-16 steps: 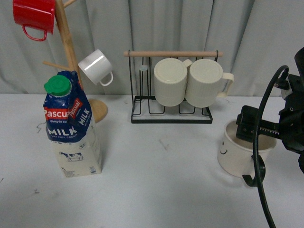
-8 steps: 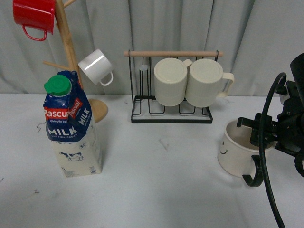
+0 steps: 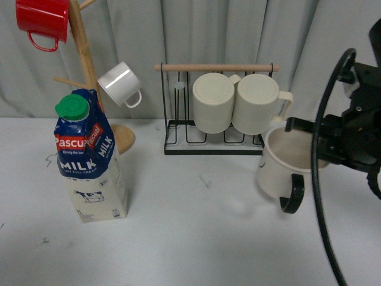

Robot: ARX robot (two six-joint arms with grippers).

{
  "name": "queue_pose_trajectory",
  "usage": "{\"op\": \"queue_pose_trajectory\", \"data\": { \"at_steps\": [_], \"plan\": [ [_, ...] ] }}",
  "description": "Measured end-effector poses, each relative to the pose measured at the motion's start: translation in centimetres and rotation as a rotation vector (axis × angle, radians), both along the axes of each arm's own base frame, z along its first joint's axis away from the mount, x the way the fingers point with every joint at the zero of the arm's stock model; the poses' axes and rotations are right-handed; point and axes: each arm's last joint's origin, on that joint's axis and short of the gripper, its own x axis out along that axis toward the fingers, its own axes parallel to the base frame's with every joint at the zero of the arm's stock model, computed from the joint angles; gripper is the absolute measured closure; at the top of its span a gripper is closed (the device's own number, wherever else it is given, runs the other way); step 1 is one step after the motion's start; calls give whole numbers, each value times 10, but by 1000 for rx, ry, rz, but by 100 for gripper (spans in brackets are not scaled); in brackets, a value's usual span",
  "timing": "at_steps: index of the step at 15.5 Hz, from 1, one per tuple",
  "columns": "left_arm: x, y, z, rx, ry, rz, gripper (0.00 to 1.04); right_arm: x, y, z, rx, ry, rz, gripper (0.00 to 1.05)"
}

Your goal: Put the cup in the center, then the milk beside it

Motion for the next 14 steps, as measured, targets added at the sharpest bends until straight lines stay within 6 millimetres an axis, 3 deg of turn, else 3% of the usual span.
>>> {"op": "queue_pose_trajectory", "data": {
  "at_steps": [3,5,8,14],
  "plan": [
    [0,0,0,0,0,0,7,0,52,8,-13,-9,113,101],
    [0,0,0,0,0,0,7,4,71,-3,-33,30,148,101],
    [0,0,0,0,0,0,7,9,81,-12,-55,45,168,101],
    [0,0,0,0,0,0,7,18,81,-12,-77,44,222,101]
  ]
}}
